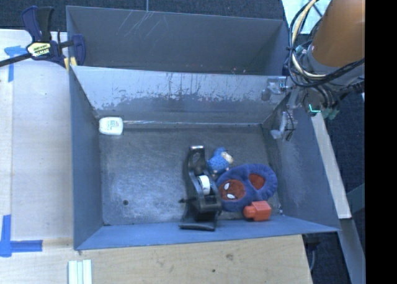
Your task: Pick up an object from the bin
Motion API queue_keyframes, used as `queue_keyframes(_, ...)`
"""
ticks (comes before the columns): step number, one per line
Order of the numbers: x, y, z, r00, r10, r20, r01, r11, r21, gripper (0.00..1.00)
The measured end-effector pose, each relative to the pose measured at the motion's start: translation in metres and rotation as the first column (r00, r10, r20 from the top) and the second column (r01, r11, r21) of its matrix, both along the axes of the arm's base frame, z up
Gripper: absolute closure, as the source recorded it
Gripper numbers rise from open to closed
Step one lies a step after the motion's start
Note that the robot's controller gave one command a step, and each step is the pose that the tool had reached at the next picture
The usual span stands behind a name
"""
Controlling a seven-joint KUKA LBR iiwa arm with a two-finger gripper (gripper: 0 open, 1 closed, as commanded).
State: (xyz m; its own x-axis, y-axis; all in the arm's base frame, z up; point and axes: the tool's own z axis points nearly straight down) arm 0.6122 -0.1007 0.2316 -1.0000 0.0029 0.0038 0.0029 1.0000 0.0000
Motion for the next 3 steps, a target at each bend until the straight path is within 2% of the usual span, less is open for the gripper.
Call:
queue_keyframes(1, -0.017, 0.035, -0.164, 1.0, 0.01, 0.003, -0.01, 1.0, 0.0, 0.0)
queue_keyframes(2, -0.075, 0.079, -0.161, 0.991, 0.131, 0.007, -0.131, 0.991, 0.0, 0.0)
queue_keyframes(3, -0.073, 0.077, -0.16, 0.991, 0.13, 0.01, -0.13, 0.991, -0.001, 1.0)
